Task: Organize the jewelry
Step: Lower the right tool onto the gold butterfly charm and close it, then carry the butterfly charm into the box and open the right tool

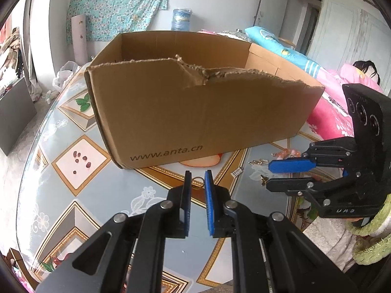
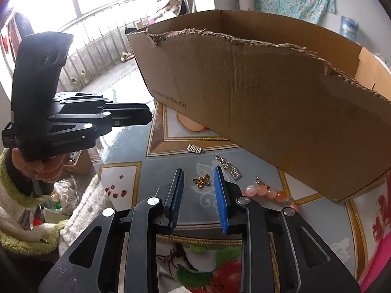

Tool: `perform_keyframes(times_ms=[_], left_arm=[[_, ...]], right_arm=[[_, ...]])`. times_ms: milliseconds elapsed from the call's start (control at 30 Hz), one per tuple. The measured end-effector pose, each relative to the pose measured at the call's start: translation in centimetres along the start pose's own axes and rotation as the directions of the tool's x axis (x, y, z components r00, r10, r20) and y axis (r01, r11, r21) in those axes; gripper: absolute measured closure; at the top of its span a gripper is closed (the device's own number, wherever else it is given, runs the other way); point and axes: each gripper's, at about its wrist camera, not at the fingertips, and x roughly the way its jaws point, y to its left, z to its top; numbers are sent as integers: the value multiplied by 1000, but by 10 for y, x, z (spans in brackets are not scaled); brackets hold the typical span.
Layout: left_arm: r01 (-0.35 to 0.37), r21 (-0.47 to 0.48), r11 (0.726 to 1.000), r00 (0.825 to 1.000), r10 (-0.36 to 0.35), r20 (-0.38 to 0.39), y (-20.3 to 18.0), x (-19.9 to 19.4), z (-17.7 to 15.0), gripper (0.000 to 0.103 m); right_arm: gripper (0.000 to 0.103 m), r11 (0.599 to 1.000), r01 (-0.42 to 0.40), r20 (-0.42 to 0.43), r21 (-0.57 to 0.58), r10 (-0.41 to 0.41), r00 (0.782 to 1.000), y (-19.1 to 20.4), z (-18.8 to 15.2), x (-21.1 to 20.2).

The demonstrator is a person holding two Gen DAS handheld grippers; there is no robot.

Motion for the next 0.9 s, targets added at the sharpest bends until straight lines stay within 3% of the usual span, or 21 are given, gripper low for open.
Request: perform_keyframes(times_ms=[333, 400, 900], left_arm=[[0, -7, 1000, 1000, 0, 3, 2, 0, -1, 93], [1, -7, 1000, 1000, -1, 4, 2, 0, -1, 93], [2, -13, 1000, 1000, -2, 10, 3, -3, 1, 93]], right_arm=[[86, 996, 88, 0, -10, -88, 996, 12, 2, 7], [92, 995, 99, -4, -14, -99, 995, 11, 2, 8], [93, 997, 64, 1, 33, -64, 998, 4, -2, 3]])
